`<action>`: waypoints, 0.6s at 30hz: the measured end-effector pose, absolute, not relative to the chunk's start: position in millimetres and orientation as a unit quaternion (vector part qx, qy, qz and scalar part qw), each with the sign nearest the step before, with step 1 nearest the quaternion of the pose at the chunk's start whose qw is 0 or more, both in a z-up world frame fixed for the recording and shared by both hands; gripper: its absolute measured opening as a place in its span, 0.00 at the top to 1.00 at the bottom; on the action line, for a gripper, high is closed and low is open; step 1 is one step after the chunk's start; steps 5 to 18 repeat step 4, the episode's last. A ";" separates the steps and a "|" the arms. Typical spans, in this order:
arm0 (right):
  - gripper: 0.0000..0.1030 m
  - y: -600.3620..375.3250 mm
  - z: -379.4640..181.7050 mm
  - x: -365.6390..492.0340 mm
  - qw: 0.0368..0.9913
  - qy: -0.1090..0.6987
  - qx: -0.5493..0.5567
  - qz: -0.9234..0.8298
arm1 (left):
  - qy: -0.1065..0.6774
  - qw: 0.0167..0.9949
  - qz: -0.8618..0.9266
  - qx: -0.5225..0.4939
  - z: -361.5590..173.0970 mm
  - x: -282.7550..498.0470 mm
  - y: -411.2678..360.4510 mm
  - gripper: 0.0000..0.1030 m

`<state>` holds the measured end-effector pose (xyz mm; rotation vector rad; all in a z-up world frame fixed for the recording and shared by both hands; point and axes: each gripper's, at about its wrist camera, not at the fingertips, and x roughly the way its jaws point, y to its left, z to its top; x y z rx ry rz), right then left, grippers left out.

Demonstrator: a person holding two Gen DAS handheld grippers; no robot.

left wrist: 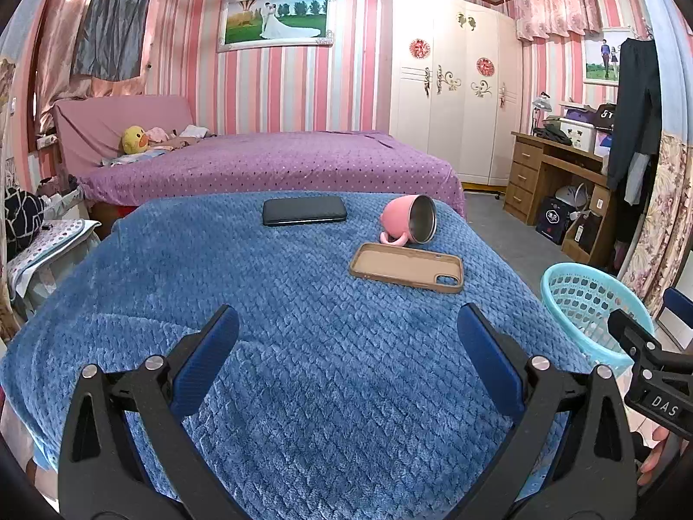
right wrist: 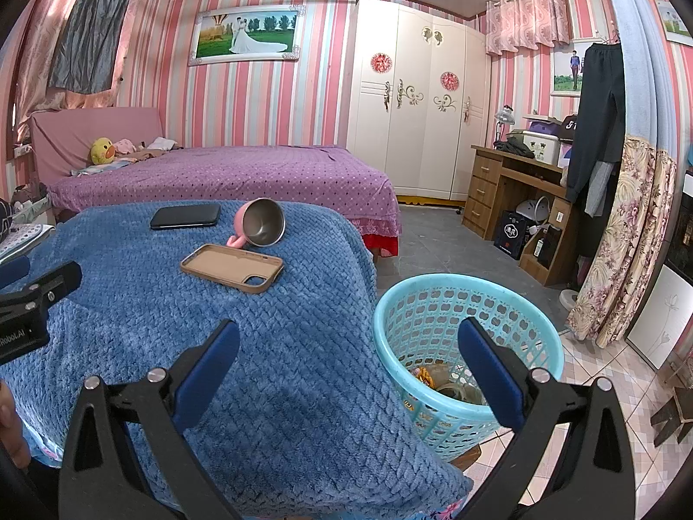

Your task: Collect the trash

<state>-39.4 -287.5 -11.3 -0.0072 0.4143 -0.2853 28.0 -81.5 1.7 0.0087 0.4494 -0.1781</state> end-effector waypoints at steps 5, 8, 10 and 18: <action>0.04 -287.3 -11.5 -39.2 0.968 0.206 -0.004 -0.141 | 0.222 0.971 -0.089 0.006 1.8 28.5 -83.3 0.05; 0.04 -287.3 -11.5 -39.2 0.968 0.206 -0.004 -0.141 | 0.222 0.971 -0.089 0.006 1.8 28.5 -83.3 0.05; 0.04 -287.3 -11.5 -39.2 0.968 0.206 -0.004 -0.141 | 0.222 0.971 -0.089 0.006 1.8 28.5 -83.3 0.05; 0.04 -287.3 -11.5 -39.2 0.968 0.206 -0.004 -0.141 | 0.222 0.971 -0.089 0.006 1.8 28.5 -83.3 0.05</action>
